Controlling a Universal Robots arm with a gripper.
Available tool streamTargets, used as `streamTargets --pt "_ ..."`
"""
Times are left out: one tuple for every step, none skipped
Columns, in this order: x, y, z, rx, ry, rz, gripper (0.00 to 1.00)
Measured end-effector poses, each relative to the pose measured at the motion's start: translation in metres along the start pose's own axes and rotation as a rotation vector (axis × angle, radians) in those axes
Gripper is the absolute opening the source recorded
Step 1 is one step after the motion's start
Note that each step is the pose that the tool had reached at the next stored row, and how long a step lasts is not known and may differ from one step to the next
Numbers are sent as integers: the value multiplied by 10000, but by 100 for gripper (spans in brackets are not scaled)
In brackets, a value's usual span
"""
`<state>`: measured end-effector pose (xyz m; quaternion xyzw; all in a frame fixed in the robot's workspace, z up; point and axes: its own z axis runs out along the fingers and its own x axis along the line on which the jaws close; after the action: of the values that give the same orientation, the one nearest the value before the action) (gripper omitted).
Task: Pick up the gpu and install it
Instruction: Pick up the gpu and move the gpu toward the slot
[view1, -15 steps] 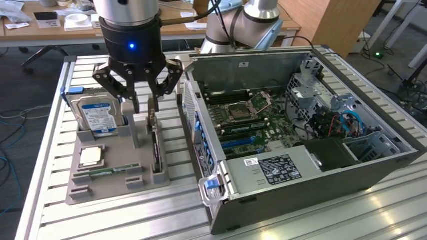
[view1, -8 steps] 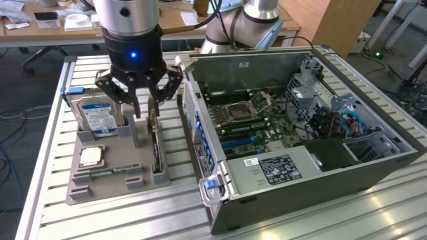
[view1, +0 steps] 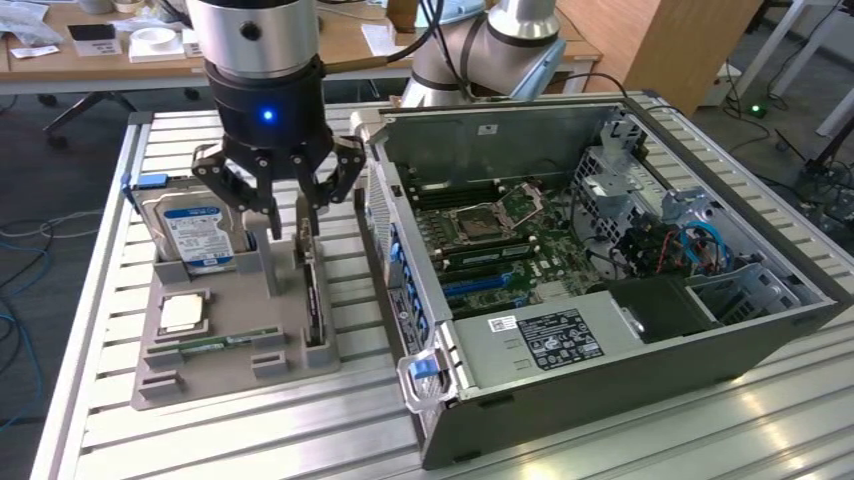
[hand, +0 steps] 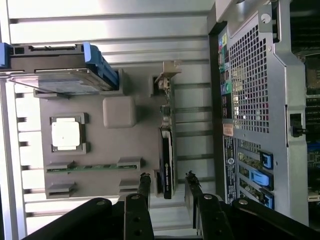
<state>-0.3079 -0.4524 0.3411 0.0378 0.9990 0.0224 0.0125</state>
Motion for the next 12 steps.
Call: streamTargets --pt "0 0 16 0 0 0 42" --pt "1 -1 34 -1 -1 0 42" --pt "1 -2 53 0 -1 0 42" --pt "1 -3 69 -1 0 0 42" --pt "2 -4 85 0 0 0 42" --pt "2 -4 101 0 0 0 42" --pt "2 -5 119 -1 -1 0 42" --pt "3 -5 134 0 0 0 42" --pt "3 -6 149 0 0 0 42" --pt "4 -7 165 0 0 0 42" --pt "4 -8 182 0 0 0 42" --pt "4 -9 199 0 0 0 42"
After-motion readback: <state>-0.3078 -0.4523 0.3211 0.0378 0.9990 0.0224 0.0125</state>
